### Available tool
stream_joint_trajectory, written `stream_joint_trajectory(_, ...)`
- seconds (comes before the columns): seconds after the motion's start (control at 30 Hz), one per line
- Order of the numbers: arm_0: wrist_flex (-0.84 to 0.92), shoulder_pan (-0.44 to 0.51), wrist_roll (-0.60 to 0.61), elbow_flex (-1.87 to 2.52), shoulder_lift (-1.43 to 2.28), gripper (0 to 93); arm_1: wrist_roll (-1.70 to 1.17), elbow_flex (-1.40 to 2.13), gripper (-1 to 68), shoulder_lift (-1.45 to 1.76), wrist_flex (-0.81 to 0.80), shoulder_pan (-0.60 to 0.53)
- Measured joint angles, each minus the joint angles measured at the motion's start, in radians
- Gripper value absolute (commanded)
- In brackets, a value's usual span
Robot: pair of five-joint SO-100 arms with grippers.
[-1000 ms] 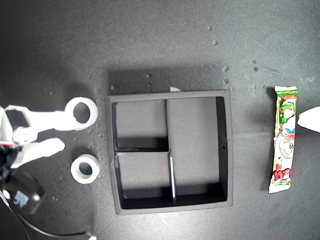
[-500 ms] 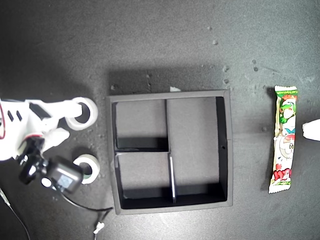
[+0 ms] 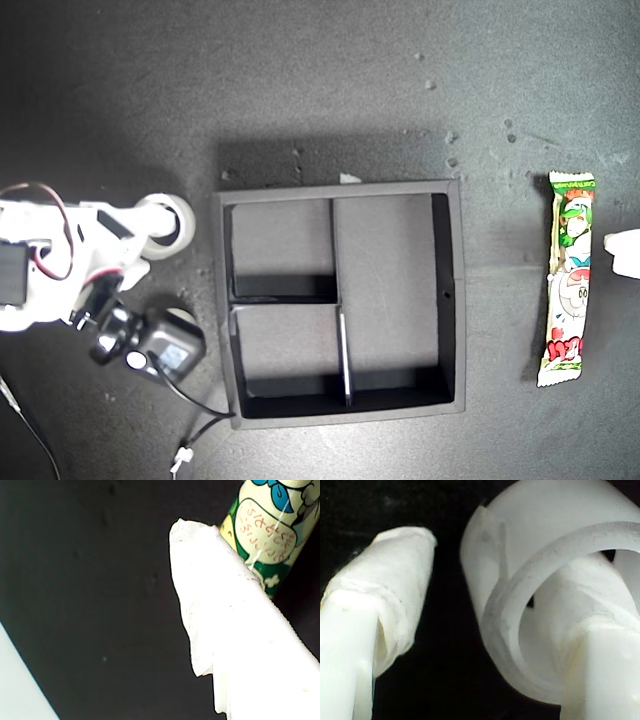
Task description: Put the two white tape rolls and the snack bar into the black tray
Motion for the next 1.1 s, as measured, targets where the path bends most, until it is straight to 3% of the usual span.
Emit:
stream_joint_trajectory(0.27,-0.003,-0.034,-0.014,-0.003,-0.003,9.4,-0.072,-0.003,27.7,-0.035,-0.008,-0.014)
stream_joint_trajectory(0.57,0.011,-0.043,-0.014,-0.011,0.012,4.8,-0.15,-0.264,30.0,-0.341,-0.043,-0.025)
stream_joint_trajectory(0.87,0.137,-0.063,-0.005,-0.051,0.14,3.6,-0.152,-0.943,32.3,-1.255,0.313,-0.037)
stream_joint_trajectory(1.1,0.276,-0.078,0.028,-0.144,0.25,3.4,-0.078,-1.055,32.6,-1.474,0.457,-0.097)
